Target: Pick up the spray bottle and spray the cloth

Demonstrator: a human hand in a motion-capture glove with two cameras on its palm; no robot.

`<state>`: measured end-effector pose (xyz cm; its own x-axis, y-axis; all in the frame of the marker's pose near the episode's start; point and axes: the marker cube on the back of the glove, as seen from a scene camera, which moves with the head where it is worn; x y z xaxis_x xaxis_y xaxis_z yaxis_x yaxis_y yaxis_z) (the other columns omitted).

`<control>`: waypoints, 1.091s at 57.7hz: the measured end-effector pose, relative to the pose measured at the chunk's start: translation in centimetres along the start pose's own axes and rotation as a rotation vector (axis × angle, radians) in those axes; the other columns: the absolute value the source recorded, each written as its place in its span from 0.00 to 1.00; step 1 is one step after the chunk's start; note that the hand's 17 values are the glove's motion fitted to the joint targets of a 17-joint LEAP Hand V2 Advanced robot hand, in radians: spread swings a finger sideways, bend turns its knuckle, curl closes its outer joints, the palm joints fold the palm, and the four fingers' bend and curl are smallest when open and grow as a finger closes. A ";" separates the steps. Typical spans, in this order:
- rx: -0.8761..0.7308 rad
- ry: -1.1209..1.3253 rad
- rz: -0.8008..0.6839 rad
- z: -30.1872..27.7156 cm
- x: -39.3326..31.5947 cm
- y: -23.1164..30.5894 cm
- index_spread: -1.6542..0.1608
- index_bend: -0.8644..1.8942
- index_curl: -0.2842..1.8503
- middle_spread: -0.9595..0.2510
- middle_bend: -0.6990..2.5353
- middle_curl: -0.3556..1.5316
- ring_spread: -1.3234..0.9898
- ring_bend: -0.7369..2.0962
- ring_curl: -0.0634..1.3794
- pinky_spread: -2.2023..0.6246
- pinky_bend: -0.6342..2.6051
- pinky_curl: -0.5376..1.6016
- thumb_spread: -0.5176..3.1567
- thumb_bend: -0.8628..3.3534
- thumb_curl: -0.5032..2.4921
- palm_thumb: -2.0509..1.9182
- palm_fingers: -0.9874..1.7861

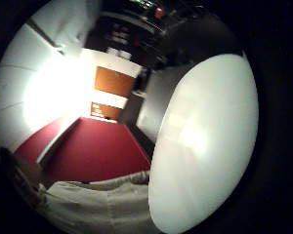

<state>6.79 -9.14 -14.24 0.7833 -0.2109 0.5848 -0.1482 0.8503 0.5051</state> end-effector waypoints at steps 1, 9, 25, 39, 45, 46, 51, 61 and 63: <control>0.032 -0.043 -0.002 -0.2 -0.4 -0.4 0.77 0.39 0.40 0.64 0.40 0.47 0.48 0.48 0.37 0.69 0.32 0.43 0.15 0.20 0.42 0.77 0.84; 0.135 -0.325 -0.010 0.9 -2.3 -1.9 0.77 0.39 0.40 0.64 0.40 0.47 0.48 0.48 0.37 0.69 0.32 0.43 0.15 0.20 0.42 0.77 0.83; 0.051 -0.393 0.034 11.0 -2.0 -1.3 0.76 0.38 0.40 0.64 0.39 0.47 0.48 0.48 0.37 0.69 0.31 0.43 0.15 0.20 0.43 0.77 0.83; -0.009 -0.265 0.137 19.8 2.3 -0.9 0.76 0.38 0.40 0.65 0.39 0.47 0.49 0.47 0.37 0.69 0.31 0.43 0.16 0.20 0.42 0.77 0.83; -0.162 -0.087 0.152 23.2 5.3 0.9 0.77 0.38 0.40 0.66 0.39 0.47 0.49 0.47 0.37 0.69 0.31 0.43 0.16 0.20 0.42 0.77 0.83; -0.164 -0.086 0.156 23.8 5.4 0.9 0.77 0.38 0.40 0.66 0.38 0.46 0.49 0.47 0.37 0.69 0.31 0.43 0.16 0.20 0.42 0.77 0.82; -0.030 -0.242 0.184 25.2 3.9 -1.5 0.77 0.38 0.40 0.66 0.38 0.46 0.50 0.46 0.37 0.69 0.31 0.43 0.17 0.20 0.42 0.77 0.82; -0.083 -0.096 0.219 30.2 6.7 -1.1 0.78 0.38 0.40 0.66 0.38 0.46 0.50 0.46 0.36 0.69 0.32 0.43 0.17 0.20 0.42 0.77 0.82; -0.019 -0.215 0.234 30.4 5.5 -2.3 0.78 0.38 0.40 0.66 0.37 0.45 0.50 0.46 0.36 0.69 0.32 0.43 0.18 0.20 0.42 0.77 0.82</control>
<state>-6.96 -26.87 7.12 0.5831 -0.1035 0.8058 -0.2965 0.8963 0.3297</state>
